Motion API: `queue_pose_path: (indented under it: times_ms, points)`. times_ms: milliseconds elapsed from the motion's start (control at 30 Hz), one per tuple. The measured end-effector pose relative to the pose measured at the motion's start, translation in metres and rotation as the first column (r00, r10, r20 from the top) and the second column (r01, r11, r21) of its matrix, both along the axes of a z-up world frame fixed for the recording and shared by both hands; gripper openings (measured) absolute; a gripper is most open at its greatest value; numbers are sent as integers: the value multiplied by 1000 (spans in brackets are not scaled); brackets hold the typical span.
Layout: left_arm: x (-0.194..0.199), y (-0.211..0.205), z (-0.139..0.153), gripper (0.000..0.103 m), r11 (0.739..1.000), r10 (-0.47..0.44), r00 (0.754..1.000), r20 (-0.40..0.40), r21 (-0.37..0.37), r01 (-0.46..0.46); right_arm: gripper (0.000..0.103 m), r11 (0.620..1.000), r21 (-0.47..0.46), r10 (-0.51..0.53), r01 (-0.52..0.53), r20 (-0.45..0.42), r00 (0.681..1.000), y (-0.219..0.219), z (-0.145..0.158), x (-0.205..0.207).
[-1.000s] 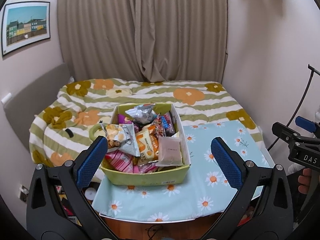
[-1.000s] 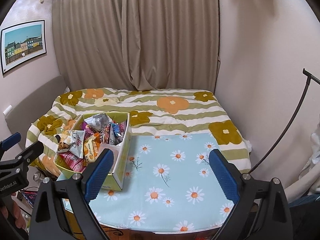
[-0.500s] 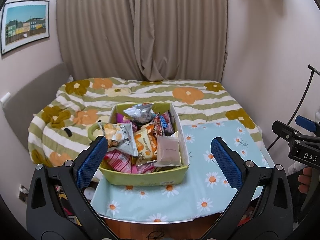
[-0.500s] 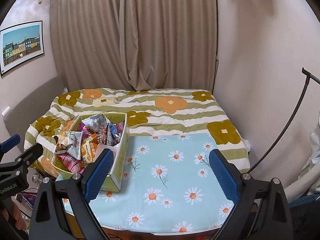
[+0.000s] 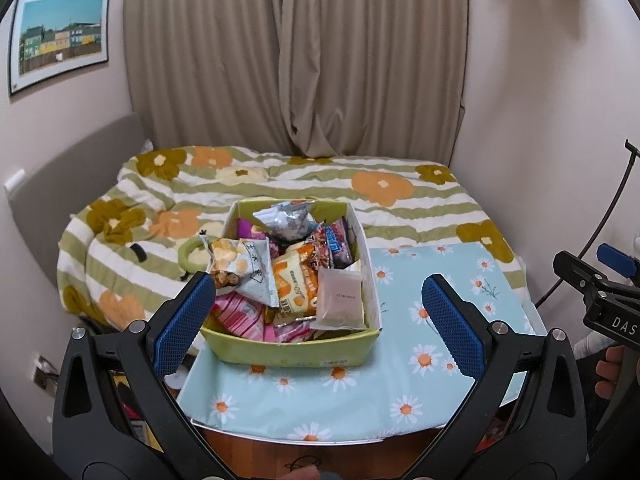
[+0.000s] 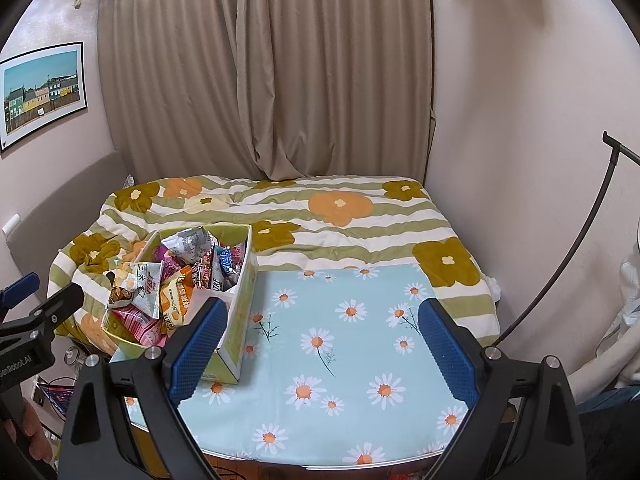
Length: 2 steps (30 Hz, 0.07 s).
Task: Organize snacks
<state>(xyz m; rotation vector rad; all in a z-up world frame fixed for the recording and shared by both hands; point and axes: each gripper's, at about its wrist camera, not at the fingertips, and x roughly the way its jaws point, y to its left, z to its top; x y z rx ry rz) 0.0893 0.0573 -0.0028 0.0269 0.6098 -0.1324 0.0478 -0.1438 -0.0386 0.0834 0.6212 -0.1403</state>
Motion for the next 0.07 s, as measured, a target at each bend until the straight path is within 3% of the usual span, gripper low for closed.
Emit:
queue_pose_path:
  times_ms: [67]
  points:
    - [-2,1,1,102,1000,3,1000,11,3,-3,95,1000,0,0,0,0,1000,0,0,0]
